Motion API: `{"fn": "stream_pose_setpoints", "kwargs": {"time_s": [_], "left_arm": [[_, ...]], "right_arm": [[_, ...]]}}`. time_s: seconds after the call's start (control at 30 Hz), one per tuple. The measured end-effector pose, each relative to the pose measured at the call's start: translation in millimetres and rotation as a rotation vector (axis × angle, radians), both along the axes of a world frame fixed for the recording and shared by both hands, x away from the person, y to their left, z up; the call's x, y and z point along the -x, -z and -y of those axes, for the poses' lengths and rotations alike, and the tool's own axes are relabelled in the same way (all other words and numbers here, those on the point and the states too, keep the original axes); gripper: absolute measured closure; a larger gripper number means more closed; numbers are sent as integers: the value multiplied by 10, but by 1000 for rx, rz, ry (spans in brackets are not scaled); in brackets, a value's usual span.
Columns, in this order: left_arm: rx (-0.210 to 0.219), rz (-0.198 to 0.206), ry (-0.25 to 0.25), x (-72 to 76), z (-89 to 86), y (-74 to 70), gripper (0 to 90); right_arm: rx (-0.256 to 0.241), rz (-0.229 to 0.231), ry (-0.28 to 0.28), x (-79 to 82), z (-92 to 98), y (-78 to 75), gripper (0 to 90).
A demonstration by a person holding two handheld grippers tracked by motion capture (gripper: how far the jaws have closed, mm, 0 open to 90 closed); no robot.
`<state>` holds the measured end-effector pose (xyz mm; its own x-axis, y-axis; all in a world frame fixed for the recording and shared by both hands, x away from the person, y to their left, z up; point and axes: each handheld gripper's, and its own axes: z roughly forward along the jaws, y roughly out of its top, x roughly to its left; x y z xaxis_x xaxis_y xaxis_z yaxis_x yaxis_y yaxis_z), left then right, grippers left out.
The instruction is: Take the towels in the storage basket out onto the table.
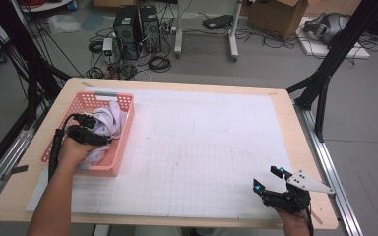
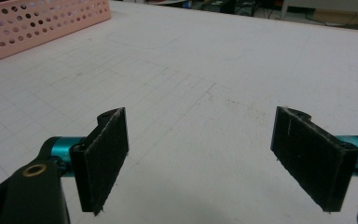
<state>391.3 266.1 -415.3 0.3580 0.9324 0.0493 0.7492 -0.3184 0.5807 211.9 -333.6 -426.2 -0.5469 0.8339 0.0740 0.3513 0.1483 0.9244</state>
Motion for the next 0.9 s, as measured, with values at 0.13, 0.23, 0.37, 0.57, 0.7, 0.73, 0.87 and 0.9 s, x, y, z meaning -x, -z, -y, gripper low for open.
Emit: {"fn": "stream_pose_setpoints", "kwargs": {"time_s": [0.13,0.23,0.37,0.57,0.7,0.73,0.87,0.9], "left_arm": [[19,1,-1,14,-16,-23,378],[42,7,-10,25,-34,-45,440],[67,26,-10,40,-47,-70,489],[131,91,-14,72,-88,-136,511],[186,163,-21,122,-124,-187,518],[186,163,-21,122,-124,-187,518],[243,260,-22,178,-172,-258,518],[262,290,-27,196,-188,-286,518]], "right_arm": [[1,-3,3,-2,-2,3,178],[7,0,-1,-3,-8,1,178],[7,-1,1,-1,-1,1,178],[5,-3,2,-2,1,2,178],[9,-2,0,-2,-1,0,178],[9,-2,0,-2,-1,0,178],[7,-2,-3,-1,-9,2,178],[8,-4,-3,1,-10,1,178]]}}
